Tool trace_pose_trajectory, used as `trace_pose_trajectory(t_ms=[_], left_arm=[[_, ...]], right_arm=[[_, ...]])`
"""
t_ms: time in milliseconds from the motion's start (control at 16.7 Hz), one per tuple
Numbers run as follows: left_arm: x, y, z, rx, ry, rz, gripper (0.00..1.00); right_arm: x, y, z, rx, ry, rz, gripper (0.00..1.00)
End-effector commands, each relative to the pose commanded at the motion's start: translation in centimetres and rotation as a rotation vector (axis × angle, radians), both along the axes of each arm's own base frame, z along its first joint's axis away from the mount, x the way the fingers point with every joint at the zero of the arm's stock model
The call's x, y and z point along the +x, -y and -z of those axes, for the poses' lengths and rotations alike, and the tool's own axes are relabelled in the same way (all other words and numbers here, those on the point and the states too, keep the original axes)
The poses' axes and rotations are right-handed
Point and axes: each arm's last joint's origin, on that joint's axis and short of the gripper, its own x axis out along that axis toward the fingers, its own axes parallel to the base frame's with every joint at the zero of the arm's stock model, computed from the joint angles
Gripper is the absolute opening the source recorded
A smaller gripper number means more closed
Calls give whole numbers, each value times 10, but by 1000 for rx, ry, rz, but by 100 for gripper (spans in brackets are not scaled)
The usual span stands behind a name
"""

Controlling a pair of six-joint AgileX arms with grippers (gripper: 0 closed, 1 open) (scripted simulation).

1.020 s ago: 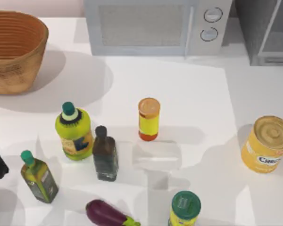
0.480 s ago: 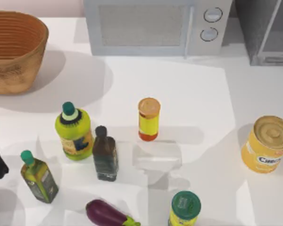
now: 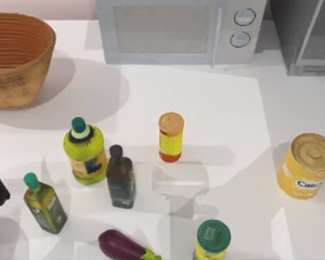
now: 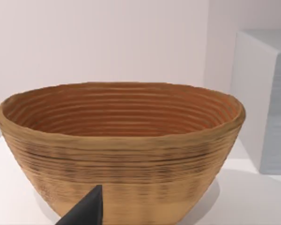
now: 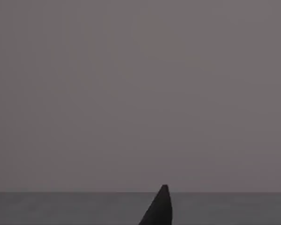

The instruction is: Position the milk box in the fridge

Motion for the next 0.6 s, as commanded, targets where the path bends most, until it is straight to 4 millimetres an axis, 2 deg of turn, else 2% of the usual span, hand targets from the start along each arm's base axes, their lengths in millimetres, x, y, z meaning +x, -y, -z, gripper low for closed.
trace_pose_trajectory(t_ms=[240, 600], left_arm=[[0, 0, 0, 0, 0, 0, 100], [0, 0, 0, 0, 0, 0, 100]], right_arm=[[0, 0, 0, 0, 0, 0, 98], [0, 0, 0, 0, 0, 0, 100]])
